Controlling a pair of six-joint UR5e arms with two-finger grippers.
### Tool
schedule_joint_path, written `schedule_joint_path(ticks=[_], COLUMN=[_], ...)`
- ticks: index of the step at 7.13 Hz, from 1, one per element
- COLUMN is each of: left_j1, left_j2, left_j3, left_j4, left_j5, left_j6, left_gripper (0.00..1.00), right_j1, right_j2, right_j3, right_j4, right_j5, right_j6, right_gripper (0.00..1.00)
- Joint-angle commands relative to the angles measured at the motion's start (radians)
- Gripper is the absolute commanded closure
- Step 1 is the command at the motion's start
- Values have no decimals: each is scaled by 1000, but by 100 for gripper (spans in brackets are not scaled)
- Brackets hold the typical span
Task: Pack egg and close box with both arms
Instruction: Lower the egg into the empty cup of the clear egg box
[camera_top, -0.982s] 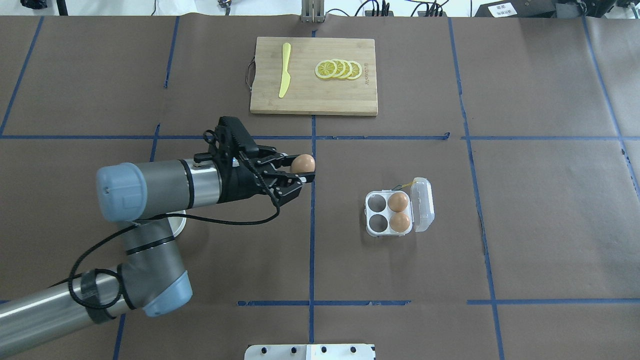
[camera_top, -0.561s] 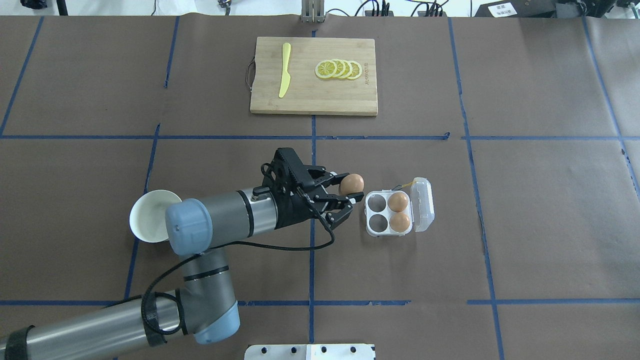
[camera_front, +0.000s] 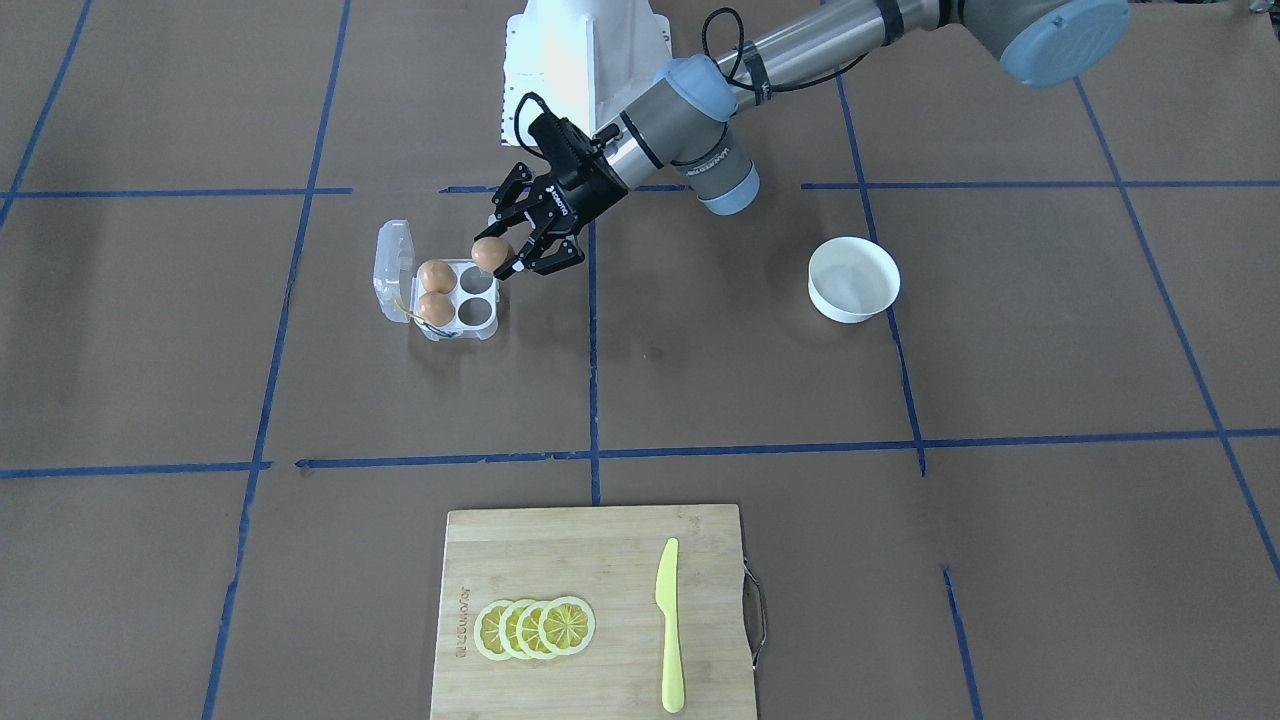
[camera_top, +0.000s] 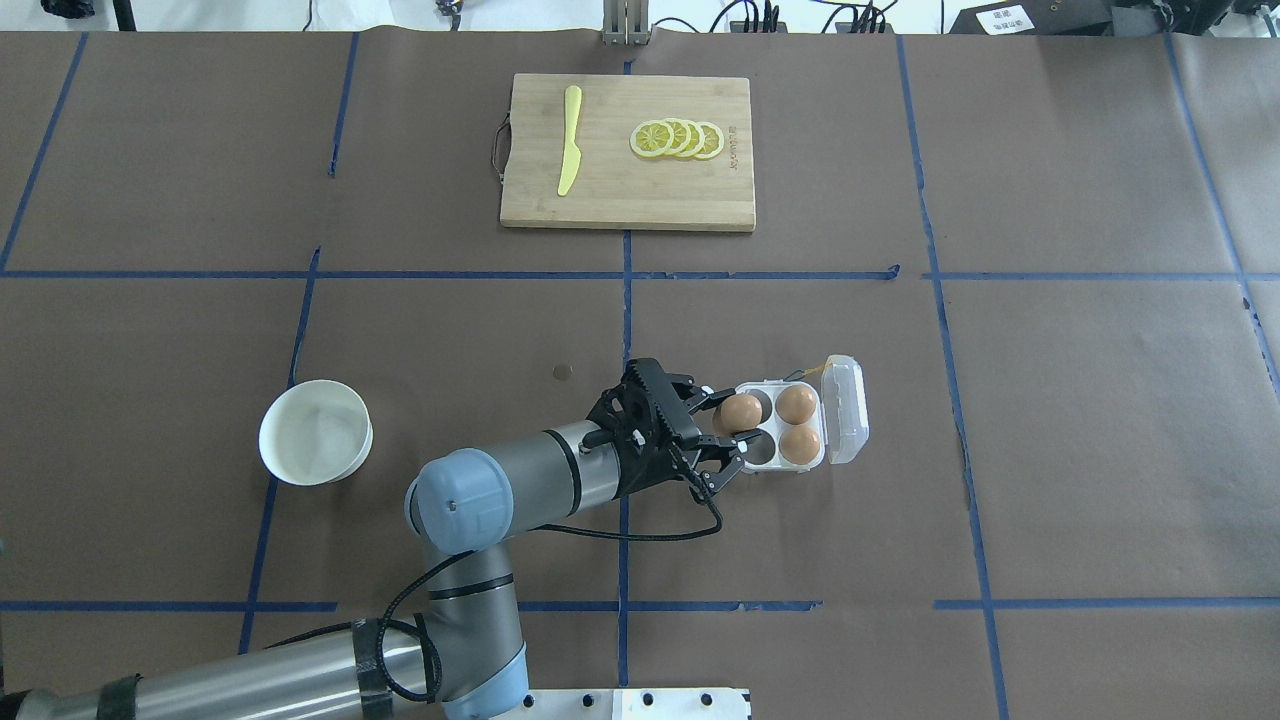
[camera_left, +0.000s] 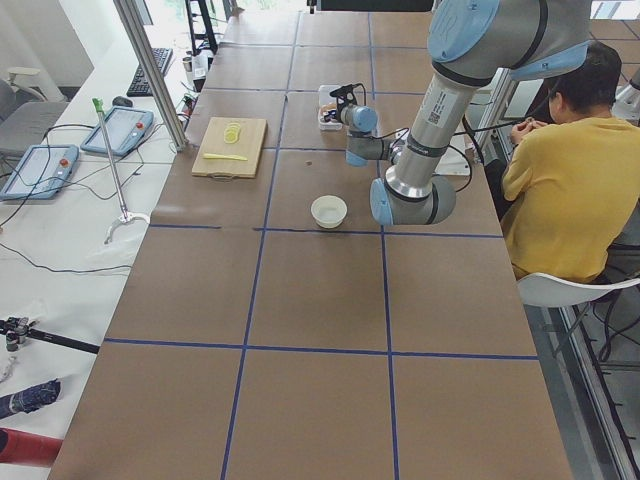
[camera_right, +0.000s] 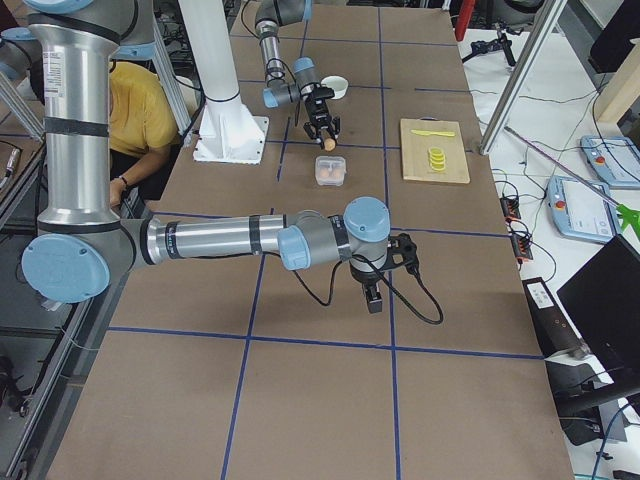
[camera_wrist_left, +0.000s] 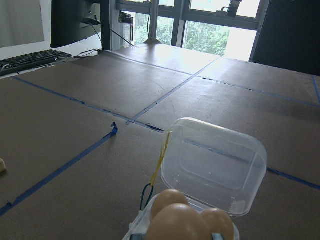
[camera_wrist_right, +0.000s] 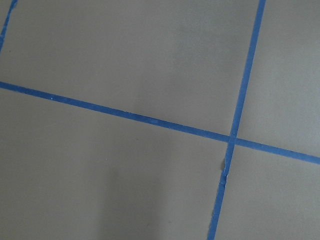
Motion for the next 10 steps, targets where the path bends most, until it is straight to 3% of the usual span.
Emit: schedule_joint_path(ticks=[1, 4, 7, 9, 10], left_j1=[14, 22, 22, 22, 22], left_j2=[-54, -90, -90, -90, -90], left_j3=[70, 110, 110, 110, 107], left_j4=[0, 0, 0, 0, 0], left_j5=[25, 27, 25, 24, 24], left_j6=[3, 2, 2, 2, 2], left_gripper=[100, 99, 48, 34, 19], right_j1=[0, 0, 0, 0, 0], right_j2=[0, 0, 0, 0, 0], right_j3=[2, 2, 0, 0, 0], right_j4=[0, 0, 0, 0, 0], right_j5=[0, 0, 0, 0, 0], right_j6=[0, 0, 0, 0, 0], right_gripper=[0, 0, 0, 0, 0])
